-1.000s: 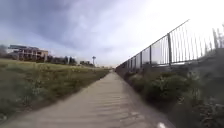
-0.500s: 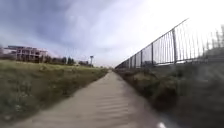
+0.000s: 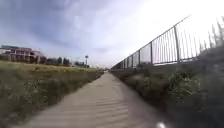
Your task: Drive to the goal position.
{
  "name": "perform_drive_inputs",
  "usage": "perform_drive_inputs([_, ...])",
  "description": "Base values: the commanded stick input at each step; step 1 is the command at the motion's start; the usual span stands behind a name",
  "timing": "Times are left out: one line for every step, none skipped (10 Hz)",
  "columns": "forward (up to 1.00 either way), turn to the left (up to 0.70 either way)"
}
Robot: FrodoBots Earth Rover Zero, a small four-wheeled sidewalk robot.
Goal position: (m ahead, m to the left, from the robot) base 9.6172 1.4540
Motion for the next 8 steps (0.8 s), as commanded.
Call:
perform_drive_inputs([1.0,-0.13])
perform_drive_inputs([1.0,-0.08])
perform_drive_inputs([1.0,-0.23])
perform_drive_inputs([1.0,-0.38])
perform_drive_inputs([1.0,-0.19])
perform_drive_inputs([1.0,0.0])
perform_drive_inputs([1.0,0.0])
perform_drive_inputs([1.0,0.0])
